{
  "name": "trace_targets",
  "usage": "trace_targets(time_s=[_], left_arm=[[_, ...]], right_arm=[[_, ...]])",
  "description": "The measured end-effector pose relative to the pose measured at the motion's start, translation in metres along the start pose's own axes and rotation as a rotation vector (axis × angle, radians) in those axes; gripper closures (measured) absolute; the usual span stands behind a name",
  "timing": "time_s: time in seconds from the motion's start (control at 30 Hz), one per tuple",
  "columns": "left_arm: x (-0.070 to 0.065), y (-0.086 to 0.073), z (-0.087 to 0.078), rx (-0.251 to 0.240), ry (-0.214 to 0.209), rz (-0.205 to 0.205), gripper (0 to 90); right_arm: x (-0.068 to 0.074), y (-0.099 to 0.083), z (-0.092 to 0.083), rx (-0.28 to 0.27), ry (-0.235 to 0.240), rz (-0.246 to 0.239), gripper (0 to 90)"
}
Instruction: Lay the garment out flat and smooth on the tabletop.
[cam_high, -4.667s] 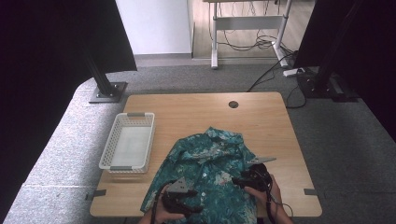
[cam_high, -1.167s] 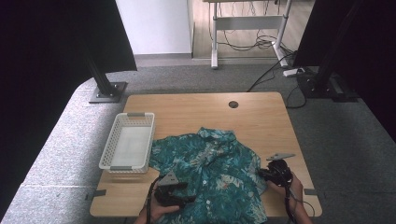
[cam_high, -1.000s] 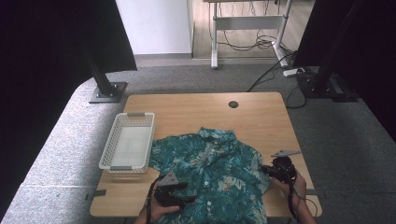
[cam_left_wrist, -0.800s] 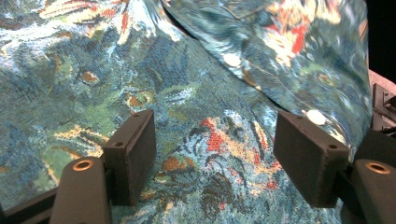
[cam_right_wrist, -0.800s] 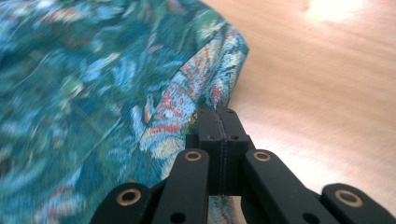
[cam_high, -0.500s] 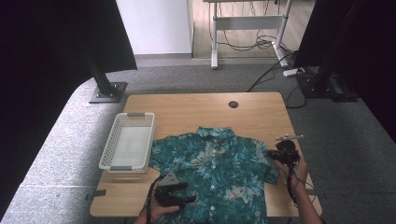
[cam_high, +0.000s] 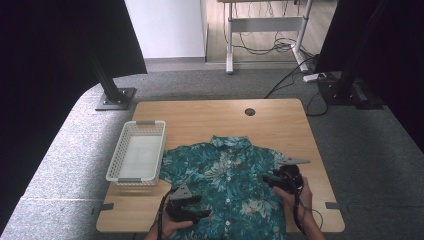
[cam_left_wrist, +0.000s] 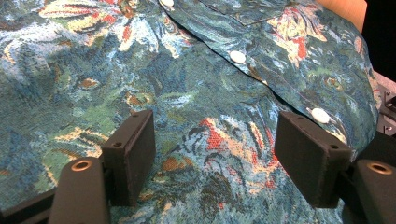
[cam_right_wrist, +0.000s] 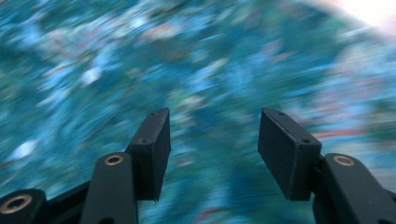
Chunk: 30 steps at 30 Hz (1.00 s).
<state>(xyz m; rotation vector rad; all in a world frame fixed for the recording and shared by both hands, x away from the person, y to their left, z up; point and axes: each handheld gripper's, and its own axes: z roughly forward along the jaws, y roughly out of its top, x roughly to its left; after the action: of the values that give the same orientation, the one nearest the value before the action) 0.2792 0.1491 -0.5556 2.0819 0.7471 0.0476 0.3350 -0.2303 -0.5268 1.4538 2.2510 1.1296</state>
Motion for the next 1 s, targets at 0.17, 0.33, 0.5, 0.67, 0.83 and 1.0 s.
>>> trace_targets(time_s=[0.17,0.33,0.5,0.67,0.83,1.0], left_arm=[[-0.001,0.000,0.000,-0.001,0.004,-0.001,28.7],[-0.002,0.000,0.001,-0.002,0.007,-0.001,28.7],[-0.002,0.000,0.001,-0.001,0.010,-0.001,28.6],[-0.003,0.000,0.002,-0.001,0.015,-0.001,28.6],[-0.005,0.000,0.003,-0.003,0.024,-0.003,27.5],[-0.010,0.001,0.006,-0.007,0.025,0.000,27.5]], right_arm=[[0.033,-0.017,0.008,0.015,0.079,-0.044,37.9],[0.054,-0.029,0.013,0.025,0.073,-0.074,29.2],[0.061,-0.037,0.016,0.002,0.037,-0.055,24.7],[0.067,-0.042,0.016,-0.004,0.008,-0.085,21.6],[0.070,-0.047,0.015,-0.005,-0.041,-0.158,21.4],[0.065,-0.050,0.015,-0.021,-0.077,-0.191,20.8]])
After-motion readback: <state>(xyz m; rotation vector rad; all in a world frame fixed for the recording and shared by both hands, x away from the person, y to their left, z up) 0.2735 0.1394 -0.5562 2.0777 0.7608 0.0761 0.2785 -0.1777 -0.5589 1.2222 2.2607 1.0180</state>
